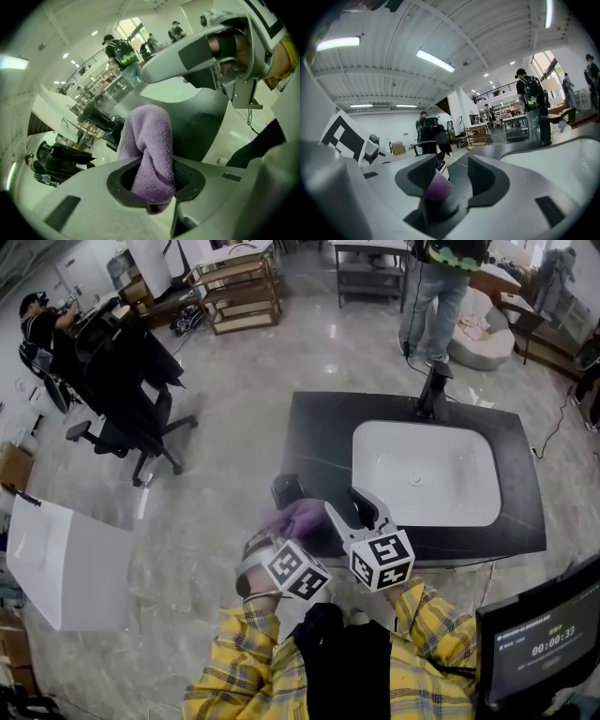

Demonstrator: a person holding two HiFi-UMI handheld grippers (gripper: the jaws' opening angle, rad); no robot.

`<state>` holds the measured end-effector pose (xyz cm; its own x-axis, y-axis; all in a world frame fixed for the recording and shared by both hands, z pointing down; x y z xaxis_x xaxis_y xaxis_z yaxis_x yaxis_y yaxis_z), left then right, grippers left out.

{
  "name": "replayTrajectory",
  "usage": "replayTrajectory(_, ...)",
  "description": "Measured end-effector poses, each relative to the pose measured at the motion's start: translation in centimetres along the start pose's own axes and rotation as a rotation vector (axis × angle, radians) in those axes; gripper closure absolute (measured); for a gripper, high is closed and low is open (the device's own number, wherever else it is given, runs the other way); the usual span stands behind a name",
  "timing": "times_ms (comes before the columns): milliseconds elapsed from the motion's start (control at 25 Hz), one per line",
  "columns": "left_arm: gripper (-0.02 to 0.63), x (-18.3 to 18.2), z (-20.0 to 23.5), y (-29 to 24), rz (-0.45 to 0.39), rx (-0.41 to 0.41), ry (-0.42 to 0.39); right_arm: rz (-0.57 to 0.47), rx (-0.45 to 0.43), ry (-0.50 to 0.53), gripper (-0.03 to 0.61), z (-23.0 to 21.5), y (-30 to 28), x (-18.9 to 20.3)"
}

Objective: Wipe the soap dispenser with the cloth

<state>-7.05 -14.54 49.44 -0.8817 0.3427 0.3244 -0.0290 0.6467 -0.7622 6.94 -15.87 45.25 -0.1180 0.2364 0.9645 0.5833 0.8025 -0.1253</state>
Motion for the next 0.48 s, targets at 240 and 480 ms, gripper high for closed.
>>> replayTrajectory(240,0.526,0.0,-1.2,-0.8,0.07,-0.014,-0.096,0.001,0.005,-0.012,0.376,-0.6,0.6,-0.1)
replayTrajectory(480,0.527,-0.3,-1.4,-1.2,0.124,0.001,-0.178,0.005,0.003,-0.007,0.376,-0.8,0.9,-0.2)
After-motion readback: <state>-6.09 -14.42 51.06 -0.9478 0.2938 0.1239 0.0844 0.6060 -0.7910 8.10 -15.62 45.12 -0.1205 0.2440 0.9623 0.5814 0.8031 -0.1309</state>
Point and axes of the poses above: the fingertips, and each gripper's own axes: y backward along the fingers, z to its left, x out of its underside, the point moved 7 cm from there along y, backward along the fingers, and after that the axes turned 7 degrees about -x, right-handed, at the moved point
